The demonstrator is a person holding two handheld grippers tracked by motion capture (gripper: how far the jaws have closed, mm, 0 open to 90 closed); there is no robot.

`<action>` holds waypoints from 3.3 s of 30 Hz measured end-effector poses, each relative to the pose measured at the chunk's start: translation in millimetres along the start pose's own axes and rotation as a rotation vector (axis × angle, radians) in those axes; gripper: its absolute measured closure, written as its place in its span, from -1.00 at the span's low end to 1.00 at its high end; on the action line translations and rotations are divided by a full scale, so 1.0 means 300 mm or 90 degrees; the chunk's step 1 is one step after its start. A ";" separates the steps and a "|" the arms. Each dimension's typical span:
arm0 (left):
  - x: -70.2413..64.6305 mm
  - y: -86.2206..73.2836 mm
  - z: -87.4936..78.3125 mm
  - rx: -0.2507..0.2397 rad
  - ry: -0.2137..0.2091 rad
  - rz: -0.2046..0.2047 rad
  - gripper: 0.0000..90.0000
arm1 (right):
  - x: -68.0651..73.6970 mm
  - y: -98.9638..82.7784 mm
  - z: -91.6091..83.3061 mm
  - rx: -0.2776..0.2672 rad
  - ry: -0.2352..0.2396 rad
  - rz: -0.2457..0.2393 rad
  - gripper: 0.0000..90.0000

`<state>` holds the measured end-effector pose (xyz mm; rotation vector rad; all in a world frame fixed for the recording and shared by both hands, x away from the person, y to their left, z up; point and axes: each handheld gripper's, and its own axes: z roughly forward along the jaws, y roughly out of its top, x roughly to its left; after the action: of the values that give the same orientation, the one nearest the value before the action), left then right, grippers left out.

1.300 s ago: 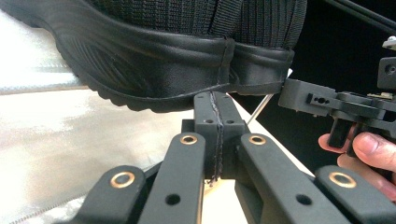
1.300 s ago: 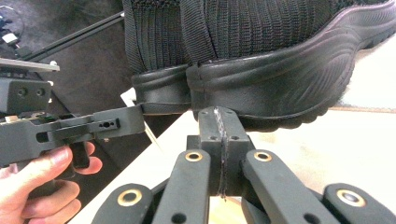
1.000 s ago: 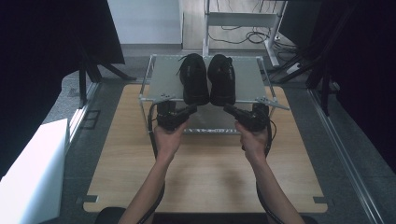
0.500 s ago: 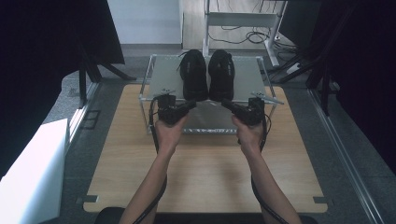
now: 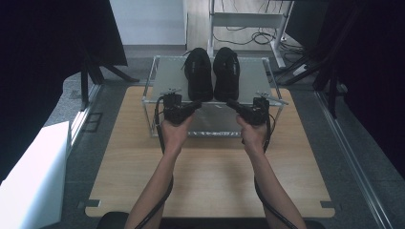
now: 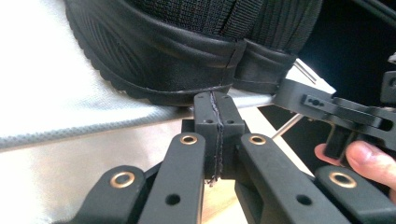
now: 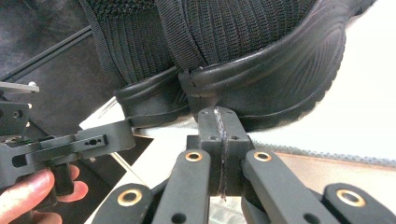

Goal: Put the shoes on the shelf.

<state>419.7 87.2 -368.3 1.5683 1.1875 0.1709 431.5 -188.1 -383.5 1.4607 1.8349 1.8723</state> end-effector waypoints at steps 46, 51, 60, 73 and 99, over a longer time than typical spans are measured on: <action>-0.053 -0.179 -0.157 0.054 0.124 0.186 -0.88 | 0.004 -0.110 -0.194 0.107 -0.027 -0.202 -0.59; -0.057 -0.205 -0.182 0.066 0.144 0.224 -0.96 | -0.005 -0.124 -0.223 0.139 -0.022 -0.221 -0.69; -0.026 -0.257 -0.238 0.085 0.179 0.259 -1.00 | -0.018 -0.143 -0.303 0.155 -0.042 -0.253 -0.72; -0.005 -0.340 -0.343 0.079 0.150 0.255 -1.00 | -0.039 -0.199 -0.445 0.194 -0.063 -0.294 -0.93; 0.056 -0.611 -0.318 0.141 0.172 0.245 -1.00 | -0.168 -0.439 -0.482 0.271 -0.126 -0.295 -1.00</action>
<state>258.5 142.1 -486.6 2.0096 1.1253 0.5328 291.4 -289.8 -487.4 1.1281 2.3085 1.1337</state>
